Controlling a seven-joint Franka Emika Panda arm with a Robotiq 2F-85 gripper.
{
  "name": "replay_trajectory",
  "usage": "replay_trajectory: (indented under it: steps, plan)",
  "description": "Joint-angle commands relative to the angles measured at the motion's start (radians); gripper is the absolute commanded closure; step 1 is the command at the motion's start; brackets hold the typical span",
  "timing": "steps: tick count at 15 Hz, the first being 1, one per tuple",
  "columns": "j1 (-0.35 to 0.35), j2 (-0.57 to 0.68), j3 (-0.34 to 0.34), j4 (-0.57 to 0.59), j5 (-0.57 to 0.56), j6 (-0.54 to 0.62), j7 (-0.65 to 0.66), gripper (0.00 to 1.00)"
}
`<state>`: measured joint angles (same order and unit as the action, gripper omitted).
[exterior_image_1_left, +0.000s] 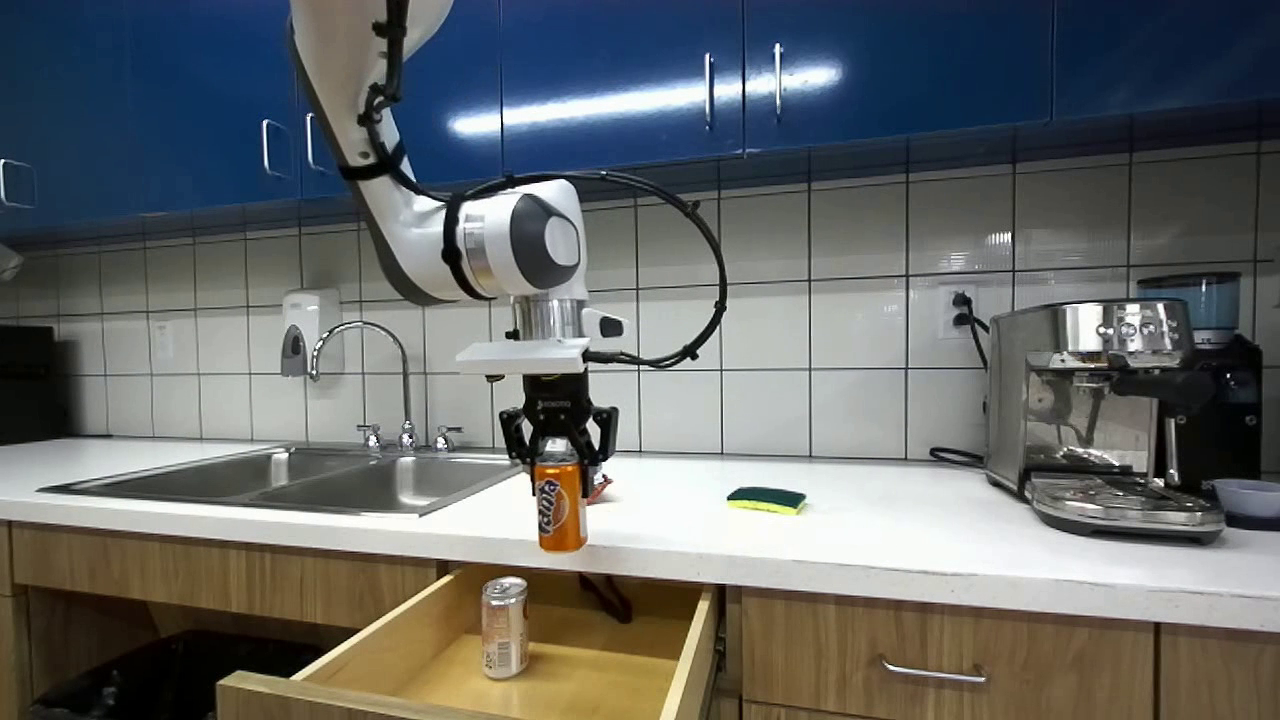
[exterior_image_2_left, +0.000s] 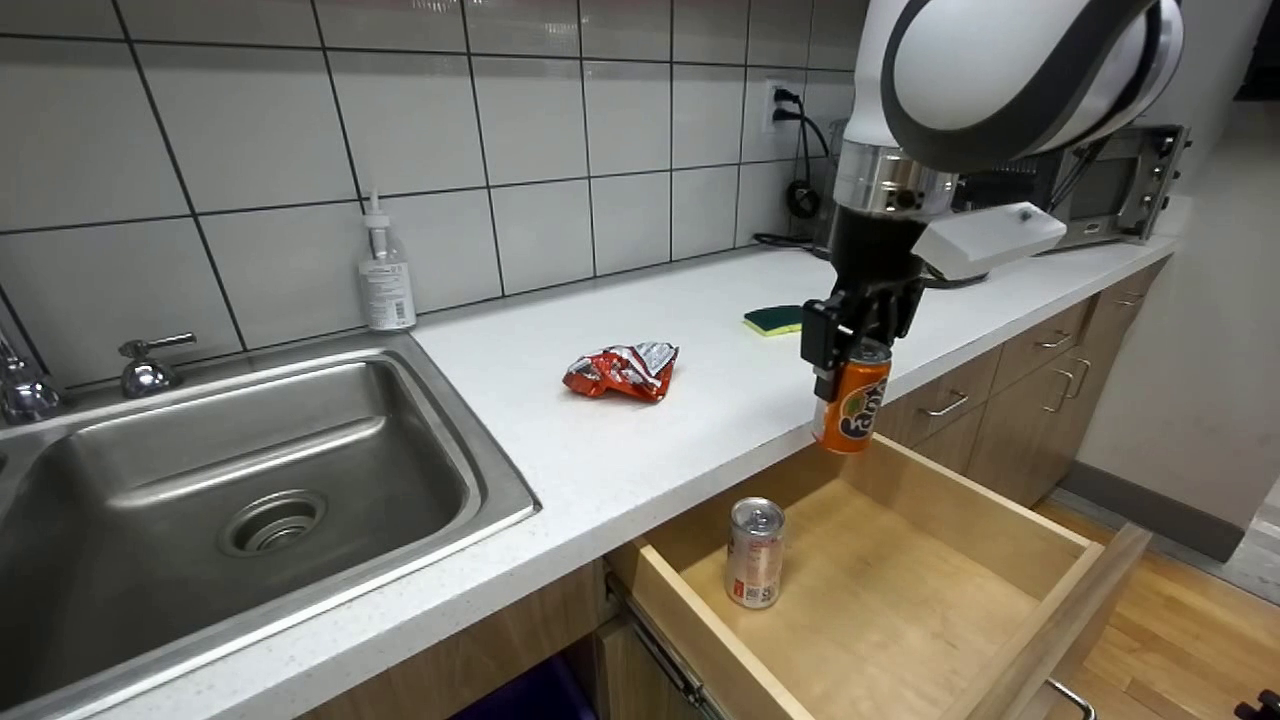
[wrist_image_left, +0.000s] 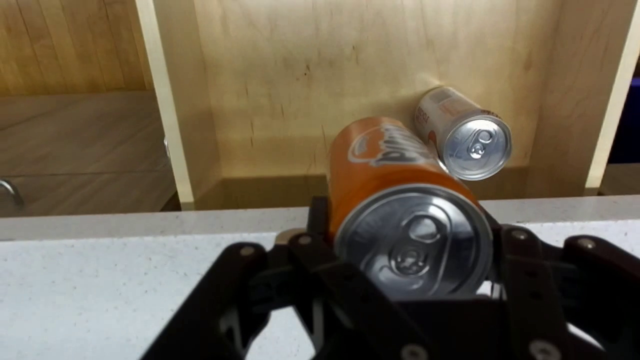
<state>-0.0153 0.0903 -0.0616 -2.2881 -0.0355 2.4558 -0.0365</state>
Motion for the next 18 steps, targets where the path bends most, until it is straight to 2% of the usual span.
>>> replay_trajectory:
  steps: [1,9,18]
  plan:
    - [-0.002,-0.051,0.008,-0.065,-0.019,0.006,0.061,0.62]
    - [-0.019,-0.046,-0.014,-0.121,-0.058,0.025,0.05,0.62]
    - [-0.023,0.023,-0.025,-0.18,-0.092,0.202,0.054,0.62]
